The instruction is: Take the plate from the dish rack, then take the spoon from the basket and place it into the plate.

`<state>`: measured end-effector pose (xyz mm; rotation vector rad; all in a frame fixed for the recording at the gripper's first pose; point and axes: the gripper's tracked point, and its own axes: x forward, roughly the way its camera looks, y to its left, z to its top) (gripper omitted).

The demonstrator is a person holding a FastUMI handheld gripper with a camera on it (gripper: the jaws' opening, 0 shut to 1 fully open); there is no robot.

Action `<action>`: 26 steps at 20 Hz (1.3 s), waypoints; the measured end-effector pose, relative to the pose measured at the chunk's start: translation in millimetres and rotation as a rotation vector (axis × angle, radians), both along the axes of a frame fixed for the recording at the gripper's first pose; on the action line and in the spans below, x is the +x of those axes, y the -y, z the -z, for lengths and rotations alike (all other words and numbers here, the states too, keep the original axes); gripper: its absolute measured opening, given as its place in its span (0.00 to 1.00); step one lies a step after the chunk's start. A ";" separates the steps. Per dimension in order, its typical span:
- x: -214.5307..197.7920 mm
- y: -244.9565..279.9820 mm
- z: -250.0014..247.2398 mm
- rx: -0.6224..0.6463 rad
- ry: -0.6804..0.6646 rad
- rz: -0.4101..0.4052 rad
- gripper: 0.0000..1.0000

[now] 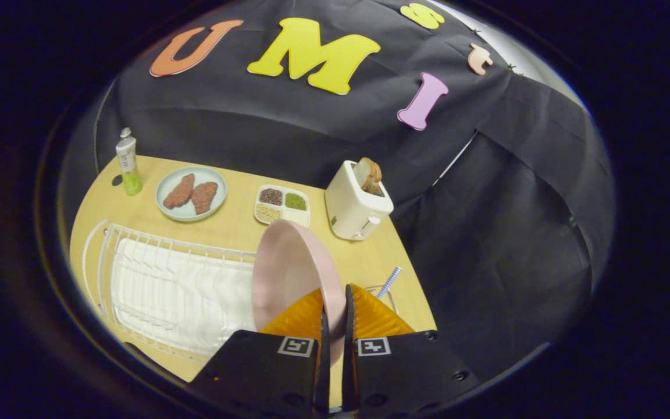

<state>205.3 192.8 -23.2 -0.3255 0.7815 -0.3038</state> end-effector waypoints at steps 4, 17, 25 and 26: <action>-53.1 -3.8 9.7 0.191 -0.039 -0.144 0.14; -173.2 26.2 141.6 0.487 -0.072 -0.292 0.13; -185.1 41.6 194.7 0.619 -0.054 -0.240 0.15; -185.2 46.5 200.1 0.634 -0.050 -0.228 0.15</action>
